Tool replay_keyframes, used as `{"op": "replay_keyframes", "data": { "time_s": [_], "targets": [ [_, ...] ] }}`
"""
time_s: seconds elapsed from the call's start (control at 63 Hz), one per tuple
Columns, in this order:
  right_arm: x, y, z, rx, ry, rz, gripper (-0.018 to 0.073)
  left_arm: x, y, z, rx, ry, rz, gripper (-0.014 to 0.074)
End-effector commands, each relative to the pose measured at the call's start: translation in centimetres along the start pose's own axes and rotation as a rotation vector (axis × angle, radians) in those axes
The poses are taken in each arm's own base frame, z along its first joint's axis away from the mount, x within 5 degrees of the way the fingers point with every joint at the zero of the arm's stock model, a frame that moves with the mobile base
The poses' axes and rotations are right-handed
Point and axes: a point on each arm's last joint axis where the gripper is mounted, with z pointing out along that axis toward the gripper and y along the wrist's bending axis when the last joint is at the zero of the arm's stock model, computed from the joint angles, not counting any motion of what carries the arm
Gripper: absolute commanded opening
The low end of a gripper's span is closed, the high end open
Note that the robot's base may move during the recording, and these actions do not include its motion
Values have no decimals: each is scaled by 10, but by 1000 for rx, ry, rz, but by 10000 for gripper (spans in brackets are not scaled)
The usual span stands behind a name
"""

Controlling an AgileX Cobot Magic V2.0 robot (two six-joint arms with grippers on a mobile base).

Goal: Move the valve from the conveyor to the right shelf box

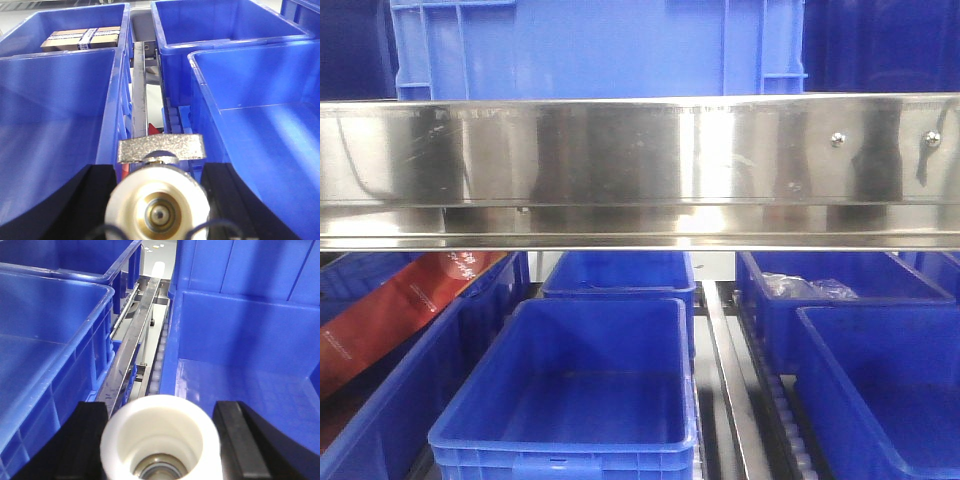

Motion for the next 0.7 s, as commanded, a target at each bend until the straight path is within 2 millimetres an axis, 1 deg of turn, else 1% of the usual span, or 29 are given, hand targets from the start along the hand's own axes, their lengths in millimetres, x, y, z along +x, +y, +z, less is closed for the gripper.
{"op": "replay_keyframes", "data": {
  "time_s": [0.0,0.682],
  "targets": [
    [-13,-1,-12,21,-103,-9,-154,-9,-1,-9,-2,-76,-8,-111],
    [-13,-1,-12,22,-105,-9,-154,-9,-1,-9,-2,-76,-8,-111]
  ]
}}
